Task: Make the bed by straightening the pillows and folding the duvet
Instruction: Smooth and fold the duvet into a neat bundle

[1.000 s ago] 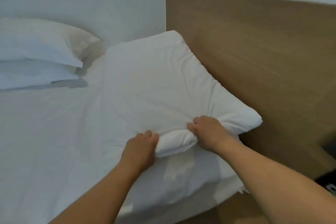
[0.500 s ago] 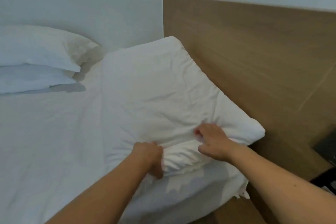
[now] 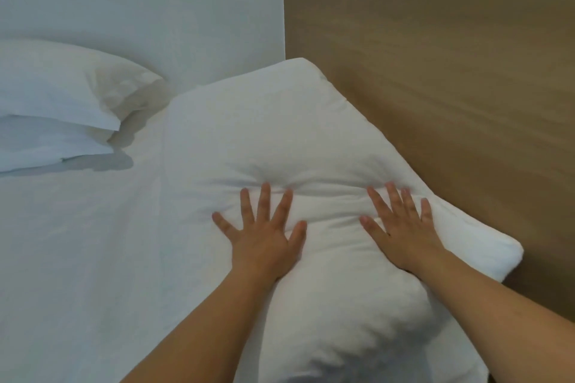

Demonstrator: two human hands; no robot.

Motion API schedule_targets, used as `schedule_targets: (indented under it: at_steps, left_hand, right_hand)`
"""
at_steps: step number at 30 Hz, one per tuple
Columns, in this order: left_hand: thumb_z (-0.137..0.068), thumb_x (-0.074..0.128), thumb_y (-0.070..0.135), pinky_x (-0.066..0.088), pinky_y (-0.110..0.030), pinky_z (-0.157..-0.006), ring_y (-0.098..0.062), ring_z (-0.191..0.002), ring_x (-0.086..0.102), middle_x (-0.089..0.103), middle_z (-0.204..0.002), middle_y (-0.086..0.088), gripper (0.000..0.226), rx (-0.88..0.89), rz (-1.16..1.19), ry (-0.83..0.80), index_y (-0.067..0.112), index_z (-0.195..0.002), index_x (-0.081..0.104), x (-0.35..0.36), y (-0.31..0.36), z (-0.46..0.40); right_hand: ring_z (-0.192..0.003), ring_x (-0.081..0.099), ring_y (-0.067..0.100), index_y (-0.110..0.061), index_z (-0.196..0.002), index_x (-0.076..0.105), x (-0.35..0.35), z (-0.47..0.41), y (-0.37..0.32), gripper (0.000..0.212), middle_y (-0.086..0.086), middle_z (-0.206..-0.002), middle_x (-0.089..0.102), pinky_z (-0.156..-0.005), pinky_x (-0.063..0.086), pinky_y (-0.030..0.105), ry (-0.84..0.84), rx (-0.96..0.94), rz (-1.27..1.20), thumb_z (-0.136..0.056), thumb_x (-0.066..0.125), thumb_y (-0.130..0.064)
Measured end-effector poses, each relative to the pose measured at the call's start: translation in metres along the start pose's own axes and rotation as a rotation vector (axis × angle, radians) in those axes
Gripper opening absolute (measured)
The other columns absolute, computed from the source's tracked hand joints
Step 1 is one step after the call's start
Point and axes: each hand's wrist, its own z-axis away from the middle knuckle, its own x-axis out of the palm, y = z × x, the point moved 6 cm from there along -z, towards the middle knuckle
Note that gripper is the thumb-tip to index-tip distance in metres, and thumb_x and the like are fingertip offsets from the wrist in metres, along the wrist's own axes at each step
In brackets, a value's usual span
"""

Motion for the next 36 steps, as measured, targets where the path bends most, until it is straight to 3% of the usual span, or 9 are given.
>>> schedule_targets:
  at_steps: [5, 9, 13, 21, 26, 32, 36]
  left_hand:
    - [-0.087, 0.008, 0.074, -0.017, -0.076, -0.096, -0.026, -0.142, -0.033, -0.025, -0.158, 0.011, 0.069, 0.005, 0.011, -0.119, 0.050, -0.146, -0.016, 0.013, 0.000, -0.004]
    - [-0.089, 0.013, 0.068, -0.013, -0.072, -0.103, -0.023, -0.144, -0.028, -0.023, -0.159, 0.012, 0.068, 0.073, 0.005, -0.253, 0.046, -0.149, -0.010, -0.012, -0.010, 0.010]
    - [-0.096, 0.017, 0.061, -0.005, -0.065, -0.112, -0.020, -0.148, -0.015, -0.015, -0.161, 0.009, 0.065, 0.037, -0.025, -0.178, 0.039, -0.153, -0.005, -0.066, -0.050, 0.043]
    - [-0.098, 0.020, 0.056, -0.001, -0.061, -0.116, -0.023, -0.149, -0.007, -0.008, -0.163, 0.006, 0.064, -0.082, -0.110, 0.055, 0.035, -0.154, -0.003, -0.188, -0.162, 0.141]
    - [-0.098, 0.021, 0.055, 0.000, -0.060, -0.116, -0.023, -0.149, -0.005, -0.005, -0.163, 0.004, 0.063, -0.130, -0.124, 0.123, 0.033, -0.154, 0.001, -0.220, -0.230, 0.172]
    - [-0.099, 0.022, 0.053, 0.001, -0.060, -0.115, -0.025, -0.149, -0.005, -0.005, -0.163, 0.002, 0.064, -0.206, -0.135, 0.074, 0.030, -0.154, 0.000, -0.168, -0.341, 0.150]
    - [-0.099, 0.023, 0.052, -0.001, -0.060, -0.115, -0.025, -0.149, -0.007, -0.008, -0.163, 0.002, 0.066, -0.233, -0.106, -0.015, 0.029, -0.154, -0.005, -0.118, -0.397, 0.104]
  right_hand:
    - [-0.147, -0.019, 0.021, -0.039, -0.147, -0.024, 0.010, -0.004, 0.002, 0.065, -0.001, -0.158, -0.026, -0.118, -0.011, 0.049, -0.139, 0.016, 0.028, -0.093, 0.002, -0.063]
    - [-0.149, -0.007, 0.025, -0.031, -0.153, -0.012, -0.016, 0.009, -0.008, 0.067, 0.003, -0.161, -0.013, -0.118, -0.005, 0.049, -0.282, 0.114, 0.043, -0.096, 0.011, -0.058]
    - [-0.146, 0.014, 0.026, -0.017, -0.153, 0.010, -0.078, 0.037, -0.056, 0.065, 0.007, -0.160, 0.014, -0.118, 0.009, 0.048, -0.086, 0.078, 0.017, -0.095, 0.028, -0.041]
    - [-0.148, 0.008, 0.022, -0.018, -0.154, 0.010, -0.151, 0.137, -0.245, 0.067, 0.005, -0.162, 0.007, -0.120, 0.005, 0.043, 0.093, -0.349, -0.124, -0.096, 0.038, -0.038]
    - [-0.148, 0.010, 0.020, -0.020, -0.153, 0.012, -0.150, 0.162, -0.320, 0.066, 0.004, -0.161, 0.010, -0.120, 0.005, 0.042, 0.108, -0.467, -0.127, -0.095, 0.039, -0.037]
    - [-0.144, 0.021, 0.020, -0.017, -0.151, 0.021, -0.114, 0.125, -0.422, 0.064, 0.004, -0.158, 0.022, -0.118, 0.017, 0.040, 0.173, -0.492, -0.182, -0.093, 0.043, -0.035]
    - [-0.144, 0.020, 0.020, -0.016, -0.151, 0.020, -0.070, 0.077, -0.478, 0.064, 0.005, -0.158, 0.020, -0.118, 0.017, 0.038, 0.113, -0.505, -0.150, -0.094, 0.044, -0.034]
